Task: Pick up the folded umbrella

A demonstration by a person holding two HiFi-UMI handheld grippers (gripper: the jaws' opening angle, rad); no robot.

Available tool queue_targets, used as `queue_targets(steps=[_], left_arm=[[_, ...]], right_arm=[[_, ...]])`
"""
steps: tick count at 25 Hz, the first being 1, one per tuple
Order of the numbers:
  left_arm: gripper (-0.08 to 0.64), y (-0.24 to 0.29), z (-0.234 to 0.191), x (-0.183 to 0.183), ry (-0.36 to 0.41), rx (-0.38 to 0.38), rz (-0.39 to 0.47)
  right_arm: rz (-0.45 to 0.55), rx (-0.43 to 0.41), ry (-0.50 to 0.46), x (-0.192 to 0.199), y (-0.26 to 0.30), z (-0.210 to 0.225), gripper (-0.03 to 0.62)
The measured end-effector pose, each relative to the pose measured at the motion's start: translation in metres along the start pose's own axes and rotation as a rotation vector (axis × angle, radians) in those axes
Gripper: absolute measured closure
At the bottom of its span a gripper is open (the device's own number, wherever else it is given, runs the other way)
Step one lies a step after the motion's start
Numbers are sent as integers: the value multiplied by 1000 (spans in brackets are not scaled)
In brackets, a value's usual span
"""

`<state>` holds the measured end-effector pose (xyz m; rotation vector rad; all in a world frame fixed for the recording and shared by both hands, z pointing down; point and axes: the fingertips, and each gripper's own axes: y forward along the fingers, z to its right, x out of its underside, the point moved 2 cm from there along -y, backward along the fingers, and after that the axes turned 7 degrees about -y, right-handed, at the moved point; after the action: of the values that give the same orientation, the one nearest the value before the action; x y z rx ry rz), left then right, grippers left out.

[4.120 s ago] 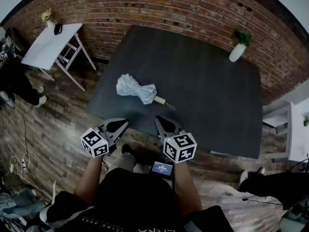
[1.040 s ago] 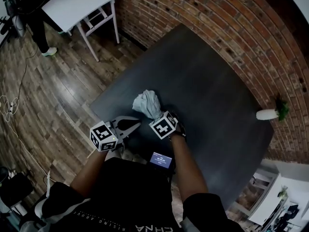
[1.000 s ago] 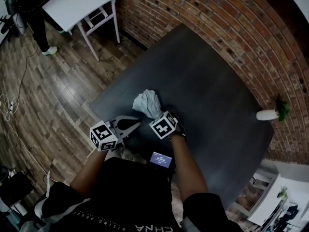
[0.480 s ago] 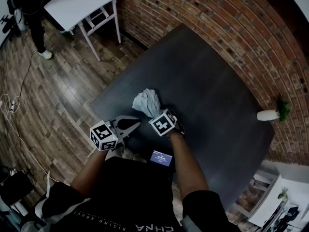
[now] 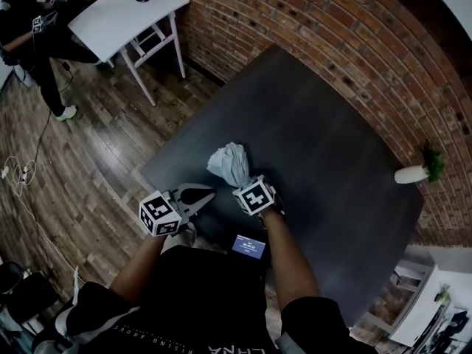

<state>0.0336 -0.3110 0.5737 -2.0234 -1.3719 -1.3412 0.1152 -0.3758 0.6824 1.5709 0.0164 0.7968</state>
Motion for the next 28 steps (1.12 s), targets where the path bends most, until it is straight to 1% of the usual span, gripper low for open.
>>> queue_targets(steps=[4, 11, 17, 23, 28], left_arm=[[558, 1, 1, -6, 19, 16, -12], [558, 15, 6, -22, 69, 69, -30], [558, 33, 15, -45, 124, 129, -35], [558, 50, 24, -75, 172, 188, -18], [558, 62, 31, -91, 191, 243, -18]], right_arm=[[77, 24, 60, -5, -16, 9, 291], [274, 71, 168, -28, -65, 25, 291], [478, 124, 244, -47, -122, 35, 291], [711, 162, 365, -56, -184, 39, 291], [855, 198, 467, -52, -218, 41, 291]])
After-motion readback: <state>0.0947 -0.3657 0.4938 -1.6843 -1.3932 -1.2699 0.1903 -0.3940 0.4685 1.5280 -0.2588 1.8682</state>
